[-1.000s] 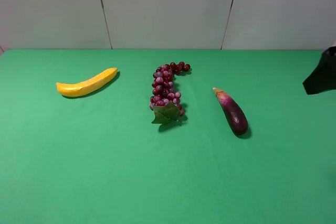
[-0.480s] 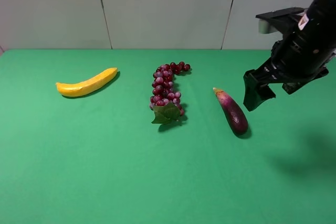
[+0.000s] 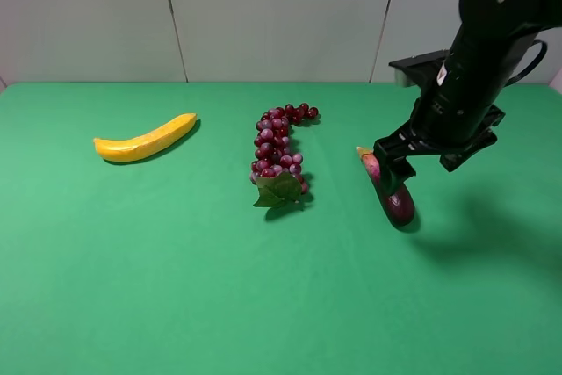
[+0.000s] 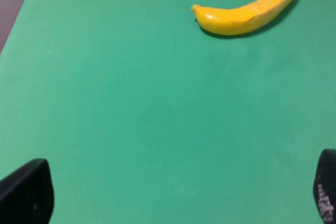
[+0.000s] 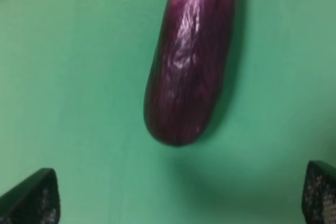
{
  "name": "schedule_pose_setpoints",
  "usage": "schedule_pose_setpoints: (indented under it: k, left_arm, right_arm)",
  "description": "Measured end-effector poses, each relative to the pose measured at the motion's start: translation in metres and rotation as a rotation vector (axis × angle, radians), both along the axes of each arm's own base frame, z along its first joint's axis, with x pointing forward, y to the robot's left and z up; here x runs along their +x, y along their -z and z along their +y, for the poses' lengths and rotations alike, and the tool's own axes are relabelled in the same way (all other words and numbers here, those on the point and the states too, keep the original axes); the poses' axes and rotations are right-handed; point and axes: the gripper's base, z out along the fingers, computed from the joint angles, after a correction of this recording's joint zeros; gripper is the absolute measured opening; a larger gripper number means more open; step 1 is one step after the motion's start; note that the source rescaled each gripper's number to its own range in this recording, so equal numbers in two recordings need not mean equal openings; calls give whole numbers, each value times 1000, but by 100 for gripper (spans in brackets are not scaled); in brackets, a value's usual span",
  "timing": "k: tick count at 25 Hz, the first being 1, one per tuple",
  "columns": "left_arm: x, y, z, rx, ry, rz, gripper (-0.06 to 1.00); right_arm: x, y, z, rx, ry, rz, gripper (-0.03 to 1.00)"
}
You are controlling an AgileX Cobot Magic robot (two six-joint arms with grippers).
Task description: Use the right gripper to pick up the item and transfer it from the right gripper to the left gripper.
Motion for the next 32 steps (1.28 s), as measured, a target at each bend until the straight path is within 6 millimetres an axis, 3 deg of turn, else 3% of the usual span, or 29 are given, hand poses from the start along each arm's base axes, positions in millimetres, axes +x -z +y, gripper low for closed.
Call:
schedule_pose_setpoints:
  k: [14,21,27,29,32]
  left_arm:
    - [0,0,0,0,0,0,99]
    - [0,0,0,0,0,0,99]
    - [0,0,0,0,0,0,99]
    - [0,0,0,0,0,0,99]
    - [0,0,0,0,0,0,99]
  right_arm:
    - [16,66,7,-52,-3,118,100]
    - [18,82,8,-60,-3,139,100]
    - [19,82,8,-58,-3,133,100]
    - [19,82,8,-57,-3,131,88]
    - [20,82,9,-54,-3,126,54]
